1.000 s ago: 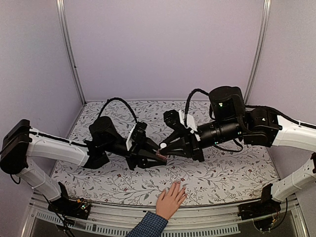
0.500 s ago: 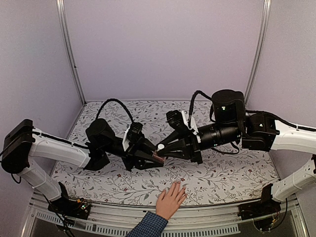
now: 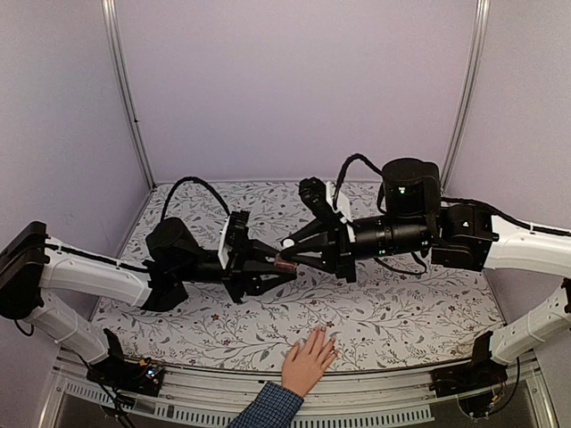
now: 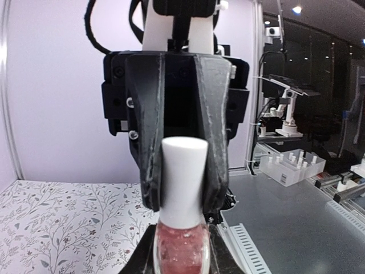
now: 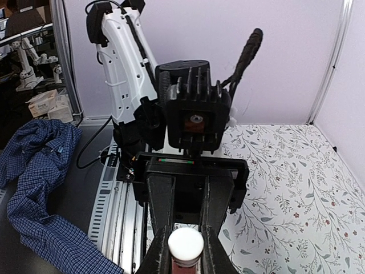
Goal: Paint the nails
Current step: Screw the nail polish bottle.
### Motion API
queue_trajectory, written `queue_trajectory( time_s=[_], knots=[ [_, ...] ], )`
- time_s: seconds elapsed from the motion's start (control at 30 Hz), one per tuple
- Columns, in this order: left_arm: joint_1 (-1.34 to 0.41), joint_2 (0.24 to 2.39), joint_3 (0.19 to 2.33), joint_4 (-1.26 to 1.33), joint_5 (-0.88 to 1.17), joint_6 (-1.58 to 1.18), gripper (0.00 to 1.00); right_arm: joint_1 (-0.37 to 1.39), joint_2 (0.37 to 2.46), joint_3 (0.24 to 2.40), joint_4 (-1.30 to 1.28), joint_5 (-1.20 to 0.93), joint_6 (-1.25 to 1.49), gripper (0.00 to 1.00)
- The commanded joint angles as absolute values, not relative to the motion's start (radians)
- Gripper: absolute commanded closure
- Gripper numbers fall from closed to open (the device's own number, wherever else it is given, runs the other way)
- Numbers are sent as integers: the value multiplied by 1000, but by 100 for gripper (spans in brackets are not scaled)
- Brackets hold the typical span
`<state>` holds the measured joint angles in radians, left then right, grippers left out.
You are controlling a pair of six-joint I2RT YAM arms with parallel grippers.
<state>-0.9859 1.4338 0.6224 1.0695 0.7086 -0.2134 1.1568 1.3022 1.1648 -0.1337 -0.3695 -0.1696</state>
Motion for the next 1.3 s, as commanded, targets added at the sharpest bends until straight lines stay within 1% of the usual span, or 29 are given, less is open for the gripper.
queue_trajectory(
  time_s=[0.0,0.37,0.6,0.73,0.83,1.0,1.2,1.27],
  knots=[
    [-977,1381,624,1132,485,-184,100,1157,1346,1130,-206,-294,-109,100],
    [-997,1381,616,1099,158,-141,100,1149,1410,1145,-204,-117,-15,100],
    [-1023,1409,635,1076,32,-116,100,1141,1442,1160,-191,-68,76,100],
    [-1025,1422,640,1058,18,-114,100,1140,1441,1161,-187,-62,92,98],
    [-1025,1420,635,1051,28,-113,100,1139,1428,1161,-187,-61,92,95],
    [-1026,1412,635,1023,54,-105,100,1136,1409,1157,-189,-54,91,80],
    [-1024,1405,628,995,74,-101,100,1132,1376,1145,-187,-40,83,71],
    [-1024,1402,625,993,77,-101,100,1131,1371,1138,-184,-40,80,64]
  ],
)
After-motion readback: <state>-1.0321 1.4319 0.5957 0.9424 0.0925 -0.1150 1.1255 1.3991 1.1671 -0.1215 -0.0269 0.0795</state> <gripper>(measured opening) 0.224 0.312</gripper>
